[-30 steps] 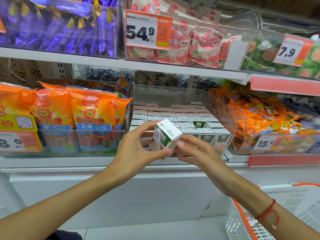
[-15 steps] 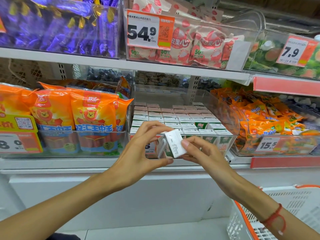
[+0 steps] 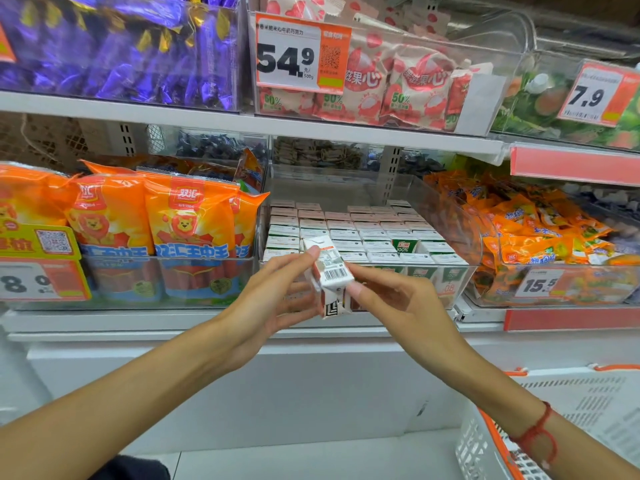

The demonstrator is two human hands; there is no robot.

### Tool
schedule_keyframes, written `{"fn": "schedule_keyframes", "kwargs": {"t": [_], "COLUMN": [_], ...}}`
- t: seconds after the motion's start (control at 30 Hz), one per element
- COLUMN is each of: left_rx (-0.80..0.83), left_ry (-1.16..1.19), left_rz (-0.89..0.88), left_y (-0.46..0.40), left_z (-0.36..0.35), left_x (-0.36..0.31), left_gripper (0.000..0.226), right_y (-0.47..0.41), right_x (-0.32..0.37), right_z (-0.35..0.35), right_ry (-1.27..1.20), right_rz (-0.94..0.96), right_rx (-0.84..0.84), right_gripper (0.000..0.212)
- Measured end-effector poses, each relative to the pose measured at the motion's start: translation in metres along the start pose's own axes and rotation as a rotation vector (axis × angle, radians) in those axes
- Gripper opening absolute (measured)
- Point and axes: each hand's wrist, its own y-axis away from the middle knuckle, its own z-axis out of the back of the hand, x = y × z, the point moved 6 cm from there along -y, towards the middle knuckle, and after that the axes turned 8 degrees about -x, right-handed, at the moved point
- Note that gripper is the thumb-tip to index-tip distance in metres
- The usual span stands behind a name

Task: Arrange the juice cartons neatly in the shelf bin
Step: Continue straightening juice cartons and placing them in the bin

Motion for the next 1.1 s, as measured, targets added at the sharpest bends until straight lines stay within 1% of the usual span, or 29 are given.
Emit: {"fn": "schedule_keyframes", "kwargs": {"t": [0.1,0.17,0.23,0.33,0.47,0.57,0.67,0.73,0.8,0.83,0.87,0.93,0.97,1.03,1.1], "left_rx": [0.018,0.023,0.026,0.032,0.037,0.01,0.025,0.054,0.059,0.037,0.006,-0.043,-0.045,-0.013,0.003], "left_ry": [-0.058,-0.1,-0.127,-0.143,-0.059,-0.031,-0.055,-0.064,-0.088,-0.118,-0.152,-0.183,-0.162,-0.099,-0.084], "left_rz": [0.144,0.223,0.264,0.272,0.194,0.045,-0.094,-0.166,-0.229,-0.258,-0.285,-0.311,-0.307,-0.272,-0.25], "left_y": [0.002,0.002,0.001,0.002,0.001,-0.001,0.002,0.004,0.007,0.008,0.007,0.006,0.006,0.006,0.006], "left_z": [-0.001,0.0,0.0,0.002,0.001,0.002,-0.003,-0.01,-0.014,-0.013,-0.011,-0.008,-0.007,-0.01,-0.014], "left_x": [0.01,0.016,0.02,0.022,0.015,0.005,-0.002,-0.004,-0.008,-0.01,-0.012,-0.014,-0.013,-0.01,-0.008], "left_gripper": [0.056,0.061,0.063,0.06,0.057,0.062,0.053,0.052,0.052,0.051,0.049,0.041,0.04,0.045,0.046], "right_y": [-0.002,-0.002,-0.002,-0.002,0.0,0.002,0.004,0.003,0.002,0.0,-0.001,-0.003,-0.003,-0.002,0.001], "right_x": [-0.001,-0.004,-0.008,-0.012,-0.014,-0.017,-0.02,-0.02,-0.019,-0.019,-0.018,-0.016,-0.013,-0.002,0.007], "right_z": [0.001,0.002,0.002,0.002,0.003,0.003,-0.001,0.0,0.004,0.006,0.009,0.016,0.019,0.021,0.018], "right_ry": [-0.077,-0.076,-0.059,-0.054,-0.07,-0.111,-0.16,-0.181,-0.151,-0.117,-0.078,0.023,0.119,0.381,0.553], "right_rz": [-0.069,-0.123,-0.168,-0.205,-0.259,-0.333,-0.379,-0.383,-0.356,-0.329,-0.297,-0.202,-0.12,0.084,0.243], "right_rx": [-0.052,-0.054,-0.052,-0.04,0.041,0.091,0.126,0.113,0.076,0.04,-0.01,-0.119,-0.166,-0.235,-0.27], "right_gripper": [0.025,0.019,0.021,0.028,0.035,0.036,0.042,0.047,0.051,0.048,0.045,0.05,0.054,0.06,0.063]}}
